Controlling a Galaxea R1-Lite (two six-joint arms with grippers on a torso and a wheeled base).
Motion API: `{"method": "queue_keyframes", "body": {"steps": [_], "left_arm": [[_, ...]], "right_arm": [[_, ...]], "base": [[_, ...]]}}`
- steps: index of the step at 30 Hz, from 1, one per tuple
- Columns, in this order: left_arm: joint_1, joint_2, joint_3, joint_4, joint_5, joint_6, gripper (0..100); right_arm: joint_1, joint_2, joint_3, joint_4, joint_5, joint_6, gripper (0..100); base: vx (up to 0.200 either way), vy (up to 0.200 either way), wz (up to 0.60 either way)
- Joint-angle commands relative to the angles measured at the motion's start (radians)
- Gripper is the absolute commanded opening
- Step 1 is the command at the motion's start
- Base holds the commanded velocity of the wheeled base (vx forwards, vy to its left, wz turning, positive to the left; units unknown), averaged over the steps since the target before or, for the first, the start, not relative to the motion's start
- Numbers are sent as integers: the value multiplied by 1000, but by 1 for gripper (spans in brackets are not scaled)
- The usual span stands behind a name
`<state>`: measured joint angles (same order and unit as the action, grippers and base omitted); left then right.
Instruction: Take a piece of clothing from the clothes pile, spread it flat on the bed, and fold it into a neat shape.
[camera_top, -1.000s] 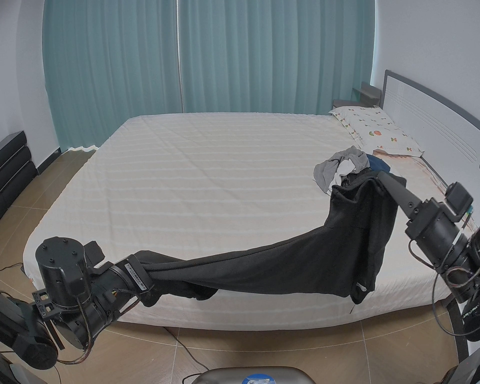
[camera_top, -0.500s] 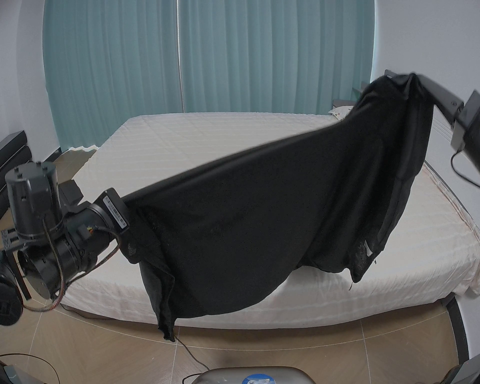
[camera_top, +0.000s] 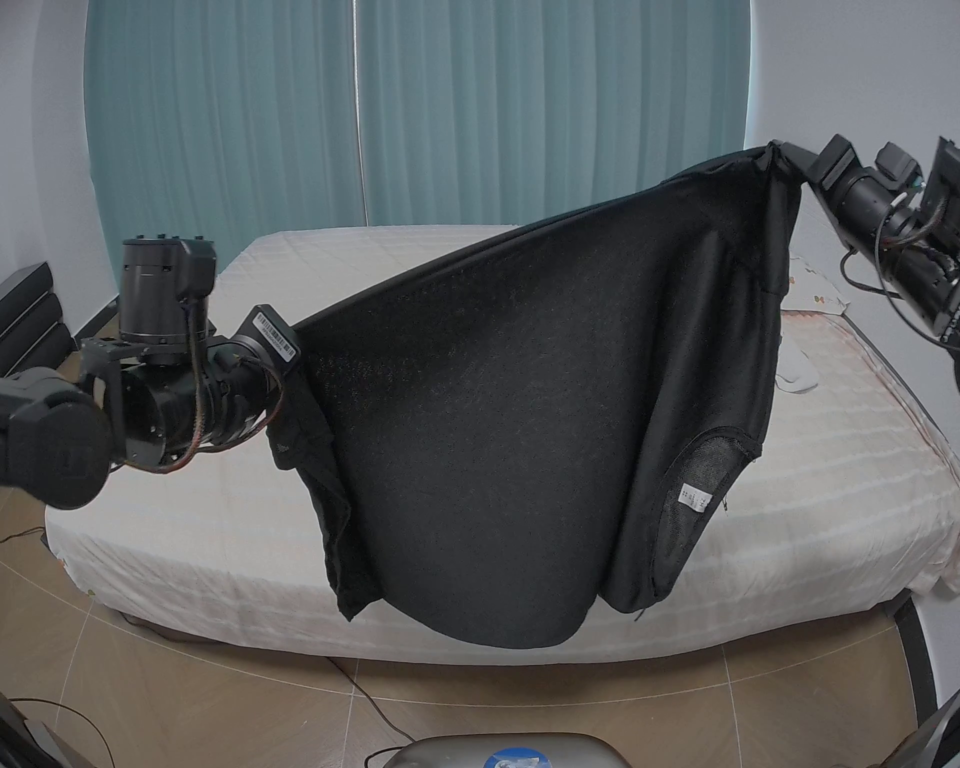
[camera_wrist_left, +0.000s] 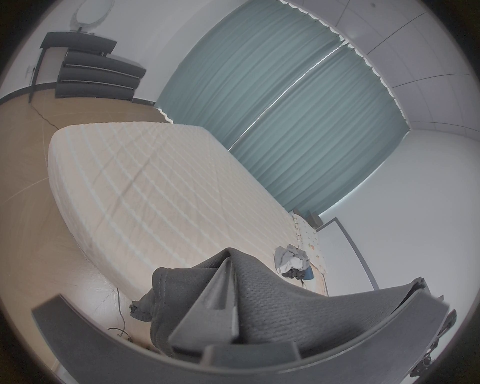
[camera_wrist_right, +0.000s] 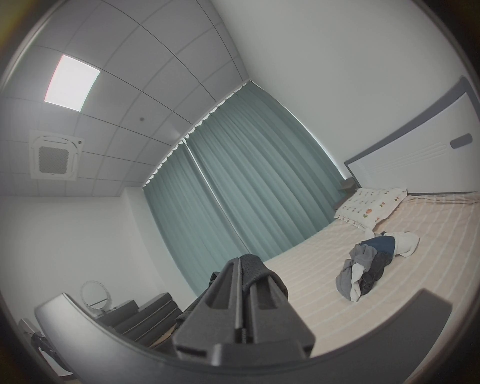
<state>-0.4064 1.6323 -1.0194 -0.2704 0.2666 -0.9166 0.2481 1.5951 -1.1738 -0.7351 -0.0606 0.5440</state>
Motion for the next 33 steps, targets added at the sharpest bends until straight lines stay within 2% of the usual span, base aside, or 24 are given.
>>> {"method": "queue_keyframes", "body": {"steps": [1,12,13,18,26,33], "left_arm": [[46,224,-105,8,-13,-16,0],[57,477,-269,5,-7,-13,0],[63,524,-315,10,-3,-11,0],[74,600,-370,10,-9,-28,0],[72,719,-432,11,-9,-131,0],[77,805,-516,11,-12,-159,0]], "right_arm": [[-15,213,-52,-76,-16,2,0],[3,468,-92,-170,-38,-12,0],[3,503,-106,-184,-62,-12,0],[5,585,-144,-217,-107,-12,0],[37,743,-145,-311,-146,-16,0],[34,835,-199,-314,-179,-18,0]], "base": [[200,0,0],[200,0,0],[200,0,0],[200,0,0],[0,0,0],[0,0,0]]}}
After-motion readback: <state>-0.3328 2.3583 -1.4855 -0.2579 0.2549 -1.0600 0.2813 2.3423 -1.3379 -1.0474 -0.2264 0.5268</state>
